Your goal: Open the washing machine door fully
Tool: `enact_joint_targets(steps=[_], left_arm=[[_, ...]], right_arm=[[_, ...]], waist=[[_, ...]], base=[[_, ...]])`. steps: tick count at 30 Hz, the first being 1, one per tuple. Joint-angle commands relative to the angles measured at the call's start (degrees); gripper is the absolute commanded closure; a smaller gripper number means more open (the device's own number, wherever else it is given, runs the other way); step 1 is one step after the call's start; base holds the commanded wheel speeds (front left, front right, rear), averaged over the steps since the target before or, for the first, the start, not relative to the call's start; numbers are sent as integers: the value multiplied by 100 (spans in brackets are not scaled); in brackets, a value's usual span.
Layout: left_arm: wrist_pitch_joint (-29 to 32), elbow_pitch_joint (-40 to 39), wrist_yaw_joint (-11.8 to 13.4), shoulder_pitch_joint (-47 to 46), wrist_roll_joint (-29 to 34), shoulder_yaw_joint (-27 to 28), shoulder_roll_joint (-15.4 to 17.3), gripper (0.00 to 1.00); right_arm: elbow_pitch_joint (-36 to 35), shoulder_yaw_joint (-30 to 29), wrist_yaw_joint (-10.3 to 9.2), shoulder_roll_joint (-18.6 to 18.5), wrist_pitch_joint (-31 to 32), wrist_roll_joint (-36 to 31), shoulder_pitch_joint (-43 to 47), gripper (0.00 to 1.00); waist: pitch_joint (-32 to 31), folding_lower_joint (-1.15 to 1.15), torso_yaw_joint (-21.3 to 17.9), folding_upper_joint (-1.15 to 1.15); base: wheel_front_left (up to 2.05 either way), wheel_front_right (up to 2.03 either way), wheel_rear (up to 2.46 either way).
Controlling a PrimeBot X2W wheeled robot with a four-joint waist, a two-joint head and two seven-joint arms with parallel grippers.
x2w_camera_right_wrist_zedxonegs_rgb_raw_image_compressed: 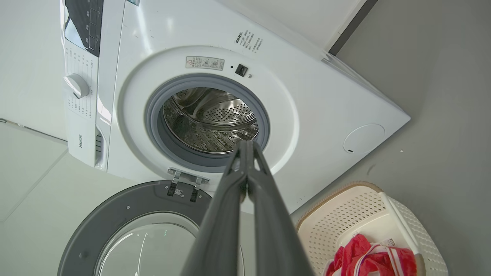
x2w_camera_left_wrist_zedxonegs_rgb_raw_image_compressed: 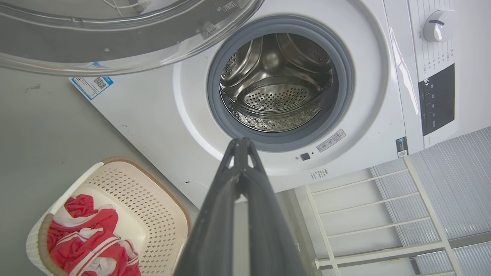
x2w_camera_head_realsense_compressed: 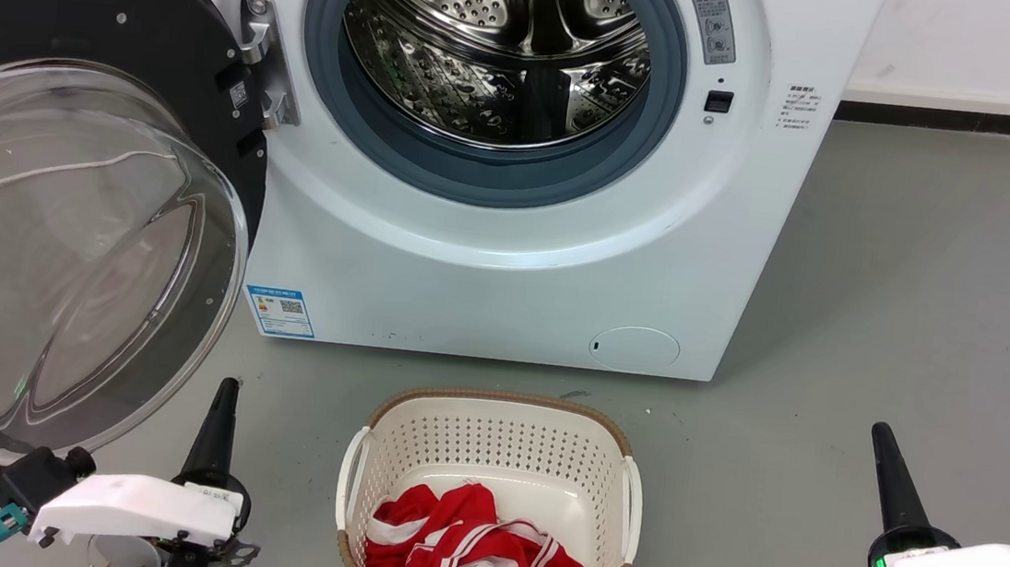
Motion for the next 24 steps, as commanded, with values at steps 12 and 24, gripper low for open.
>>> enact_joint_targets(steps=[12,24], left_arm=[[183,34,-77,-172,-760,74,4,100],[337,97,-109,-198,-1407,116,1,100]], right_arm=[[77,-52,-1,-37,130,748,-193,100],[177,-92,-1,-29,249,1377,-272,100]], waist=[[-3,0,-3,0],[-6,0,-5,0]], base=[[0,0,0],[0,0,0]])
